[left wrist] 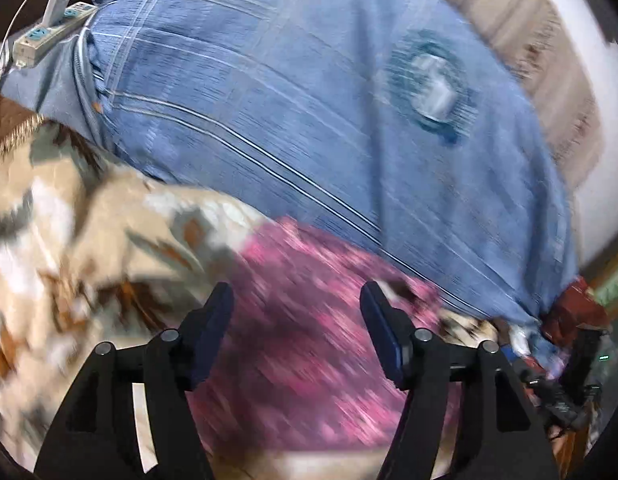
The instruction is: Fold small clothes
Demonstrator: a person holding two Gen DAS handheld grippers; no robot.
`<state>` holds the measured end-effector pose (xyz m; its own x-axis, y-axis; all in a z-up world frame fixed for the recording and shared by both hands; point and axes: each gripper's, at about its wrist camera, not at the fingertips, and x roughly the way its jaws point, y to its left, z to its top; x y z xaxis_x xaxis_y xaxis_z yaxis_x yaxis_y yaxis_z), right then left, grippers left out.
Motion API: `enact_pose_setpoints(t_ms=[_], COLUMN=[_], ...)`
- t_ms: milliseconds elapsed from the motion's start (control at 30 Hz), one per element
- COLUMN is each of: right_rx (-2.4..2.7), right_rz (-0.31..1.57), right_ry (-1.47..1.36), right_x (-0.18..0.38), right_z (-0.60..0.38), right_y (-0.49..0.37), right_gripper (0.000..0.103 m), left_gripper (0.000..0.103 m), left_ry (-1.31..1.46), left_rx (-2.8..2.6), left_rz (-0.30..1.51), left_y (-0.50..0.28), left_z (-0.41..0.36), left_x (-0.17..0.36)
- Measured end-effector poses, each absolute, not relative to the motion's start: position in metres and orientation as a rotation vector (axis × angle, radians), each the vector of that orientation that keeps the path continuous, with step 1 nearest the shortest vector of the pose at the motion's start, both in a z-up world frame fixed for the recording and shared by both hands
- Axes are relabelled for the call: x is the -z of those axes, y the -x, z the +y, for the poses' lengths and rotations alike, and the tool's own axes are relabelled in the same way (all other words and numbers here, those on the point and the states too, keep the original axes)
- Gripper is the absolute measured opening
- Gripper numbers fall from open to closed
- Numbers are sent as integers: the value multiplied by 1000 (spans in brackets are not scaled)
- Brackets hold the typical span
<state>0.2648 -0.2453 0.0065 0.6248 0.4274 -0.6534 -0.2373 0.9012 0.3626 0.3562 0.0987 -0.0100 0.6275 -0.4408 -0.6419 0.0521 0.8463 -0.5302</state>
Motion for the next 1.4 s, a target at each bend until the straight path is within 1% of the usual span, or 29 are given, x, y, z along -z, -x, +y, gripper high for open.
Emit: enact_pose_setpoints(t_ms=[67, 133, 200, 267, 300, 333, 367, 400, 433, 567, 633, 700, 800, 900, 1000, 1033, 1067, 1100, 1133, 1167, 1267, 1333, 1400], right_rx=[-360, -335, -324, -283, -261, -251, -256, -249, -224, -224, -179, -141, -118, -119, -77, -65, -52, -46, -47, -67, -129, -169, -132], right_rz=[816, 849, 901, 972, 1011, 1054, 1070, 1077, 1064, 876, 811, 808, 842, 920, 1007, 1016, 1008, 983, 947, 905, 860, 875, 879], right_ry=[-327, -420, -510, -556, -552, -550, -542, -524, -520, -587, -620, -661, -693, -676, -649, -628, -598, -567, -545, -536, -573, -568, -546], right_x=[7, 35, 60, 87, 100, 113, 118, 118, 111, 55, 36, 38, 56, 88, 114, 111, 104, 94, 83, 71, 61, 70, 81], right_z=[-266, -283, -292, -290, -288, -281, -278, -276, -278, -310, -339, -363, -386, -385, -375, -371, -368, -364, -359, -354, -347, -344, -346], right_y=[-230, -205, -209, -219, -225, -234, -237, -244, -249, -265, -287, -312, -359, -403, -407, -399, -389, -375, -358, -332, -267, -223, -200], right_gripper=[75, 75, 72, 62, 60, 49, 26, 14, 5, 4, 4, 4, 4, 4, 7, 16, 36, 48, 66, 71, 72, 72, 72], left_gripper=[68, 68, 68, 68, 68, 68, 68, 68, 68, 68, 68, 68, 68, 68, 68, 68, 68, 68, 68, 68, 68, 68, 68], left_ry=[520, 519, 467, 403, 386, 376, 362, 357, 358, 367, 408, 431, 441, 436, 458, 468, 482, 496, 512, 525, 487, 437, 433], left_rx=[359, 364, 323, 336, 333, 327, 321, 319, 320, 277, 293, 301, 300, 299, 314, 295, 264, 235, 200, 174, 97, 42, -23], left_rz=[860, 868, 911, 964, 962, 951, 955, 970, 992, 1054, 1071, 1086, 1096, 1100, 1077, 1048, 1021, 1005, 997, 995, 1021, 1012, 991], left_y=[-334, -323, -319, -323, -325, -324, -327, -329, -332, -334, -337, -338, -340, -340, -338, -337, -334, -334, -333, -332, -330, -320, -305], left_z=[77, 58, 41, 26, 22, 20, 19, 18, 18, 27, 32, 36, 39, 38, 51, 62, 75, 85, 98, 107, 123, 129, 137], left_x=[21, 39, 59, 72, 77, 80, 84, 87, 93, 101, 106, 110, 116, 115, 101, 93, 87, 83, 81, 81, 84, 87, 94])
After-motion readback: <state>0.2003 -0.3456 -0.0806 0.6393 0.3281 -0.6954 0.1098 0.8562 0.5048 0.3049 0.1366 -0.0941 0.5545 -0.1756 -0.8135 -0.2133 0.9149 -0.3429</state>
